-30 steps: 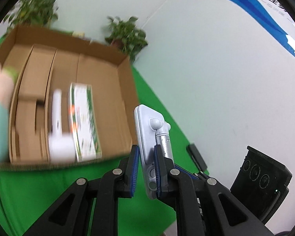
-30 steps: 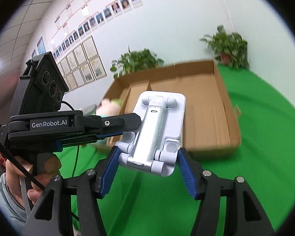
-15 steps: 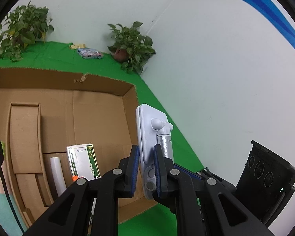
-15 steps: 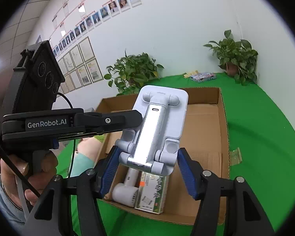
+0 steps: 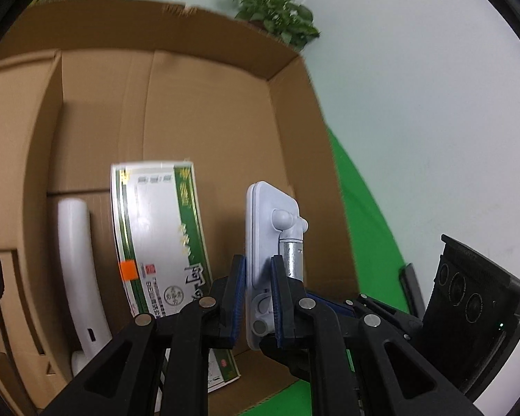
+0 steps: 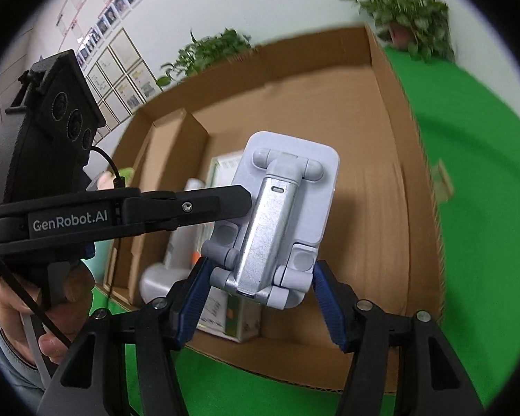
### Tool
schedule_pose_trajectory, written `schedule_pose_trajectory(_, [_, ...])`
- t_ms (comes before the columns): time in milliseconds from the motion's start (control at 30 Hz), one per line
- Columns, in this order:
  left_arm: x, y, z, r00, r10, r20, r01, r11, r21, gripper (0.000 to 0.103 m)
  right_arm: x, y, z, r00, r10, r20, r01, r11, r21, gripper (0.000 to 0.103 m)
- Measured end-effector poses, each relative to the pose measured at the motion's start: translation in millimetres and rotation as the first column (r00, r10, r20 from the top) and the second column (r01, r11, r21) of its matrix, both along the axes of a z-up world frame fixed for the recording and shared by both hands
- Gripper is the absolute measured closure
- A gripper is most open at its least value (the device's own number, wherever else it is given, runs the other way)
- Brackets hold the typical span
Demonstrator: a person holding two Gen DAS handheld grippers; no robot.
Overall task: Organize objects
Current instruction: 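Lift the phone stand and lower it into the box beside the medicine box, then open the right gripper and withdraw from the box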
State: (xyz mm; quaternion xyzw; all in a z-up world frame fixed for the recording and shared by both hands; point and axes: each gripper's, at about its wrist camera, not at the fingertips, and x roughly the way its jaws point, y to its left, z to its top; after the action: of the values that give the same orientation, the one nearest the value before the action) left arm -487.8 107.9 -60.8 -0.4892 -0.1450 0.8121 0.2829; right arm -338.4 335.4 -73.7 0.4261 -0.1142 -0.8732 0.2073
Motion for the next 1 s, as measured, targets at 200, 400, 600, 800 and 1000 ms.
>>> schedule_pose_trajectory(200, [2, 12, -22, 0.999, 0.027, 0.017, -0.025, 0.997, -0.073, 0.092, 0, -2, -15, 0.998, 0.035, 0.057, -0.036, 0.999, 0.025, 0.045])
schedule_pose_trajectory(400, [2, 19, -33, 0.999, 0.025, 0.042, -0.021, 0.994, -0.105, 0.092, 1, -9, -19, 0.993, 0.073, 0.094, -0.082, 0.992, 0.094, 0.046])
schedule_pose_trajectory(600, [2, 22, -36, 0.998, 0.007, 0.07, 0.0, 0.995, -0.1, 0.092, 1, -11, -20, 0.986, 0.11, 0.128, -0.127, 0.983, 0.134, 0.046])
schedule_pose_trajectory(800, [3, 17, -35, 0.996, -0.01, 0.087, 0.017, 0.996, -0.084, 0.092, 6, -13, -18, 0.984, 0.109, 0.144, -0.132, 0.977, 0.166, 0.046])
schedule_pose_trajectory(1000, [10, 8, -26, 0.997, -0.013, 0.078, 0.019, 0.997, -0.071, 0.089, 7, -11, -14, 0.986, 0.082, 0.146, -0.108, 0.978, 0.179, 0.044])
